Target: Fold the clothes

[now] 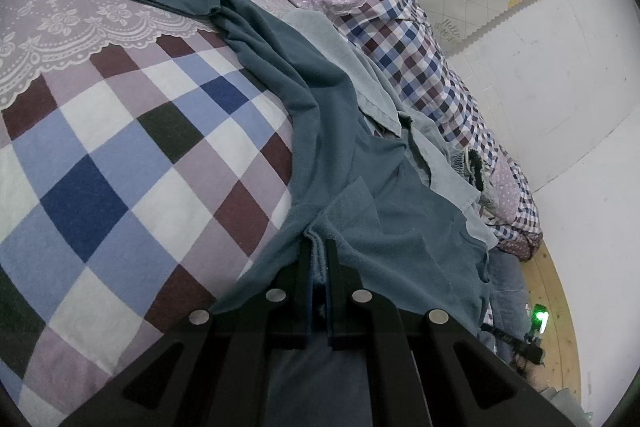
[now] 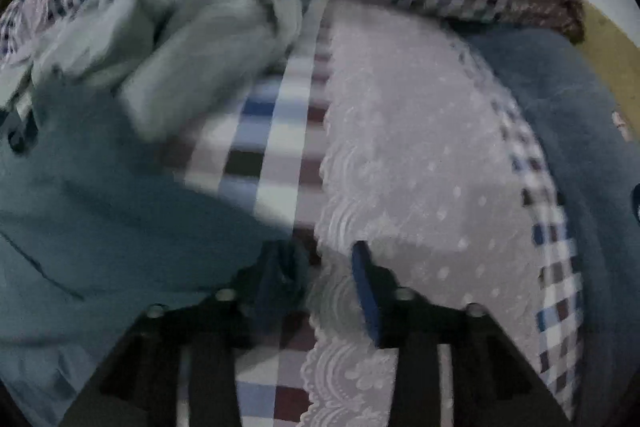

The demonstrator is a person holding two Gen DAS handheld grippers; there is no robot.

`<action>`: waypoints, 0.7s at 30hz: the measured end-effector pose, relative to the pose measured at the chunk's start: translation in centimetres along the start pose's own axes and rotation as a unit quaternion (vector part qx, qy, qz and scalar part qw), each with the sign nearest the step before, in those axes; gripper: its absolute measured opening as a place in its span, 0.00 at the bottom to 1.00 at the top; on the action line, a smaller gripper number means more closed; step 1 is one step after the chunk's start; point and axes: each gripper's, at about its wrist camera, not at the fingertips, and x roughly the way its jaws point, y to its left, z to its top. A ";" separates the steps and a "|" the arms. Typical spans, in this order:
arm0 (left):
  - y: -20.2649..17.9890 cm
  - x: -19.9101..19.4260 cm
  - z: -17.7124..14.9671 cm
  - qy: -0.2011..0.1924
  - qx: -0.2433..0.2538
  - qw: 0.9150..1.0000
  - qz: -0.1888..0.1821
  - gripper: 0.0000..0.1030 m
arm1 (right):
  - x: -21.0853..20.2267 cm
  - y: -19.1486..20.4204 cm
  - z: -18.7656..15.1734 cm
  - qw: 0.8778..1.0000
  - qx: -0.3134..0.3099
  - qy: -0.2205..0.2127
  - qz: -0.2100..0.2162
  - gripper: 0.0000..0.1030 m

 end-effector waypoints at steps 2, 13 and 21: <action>0.0 0.0 0.0 0.000 0.000 1.000 0.000 0.03 | -1.3 0.3 1.2 0.999 0.007 -0.034 0.041 0.47; 0.1 0.2 0.1 0.001 -0.001 1.000 -0.004 0.03 | 1.4 8.0 5.5 0.985 -0.030 -0.025 0.166 0.55; 0.2 0.3 0.1 0.001 -0.001 1.000 -0.006 0.03 | 1.1 10.8 5.4 0.989 -0.099 -0.027 0.109 0.04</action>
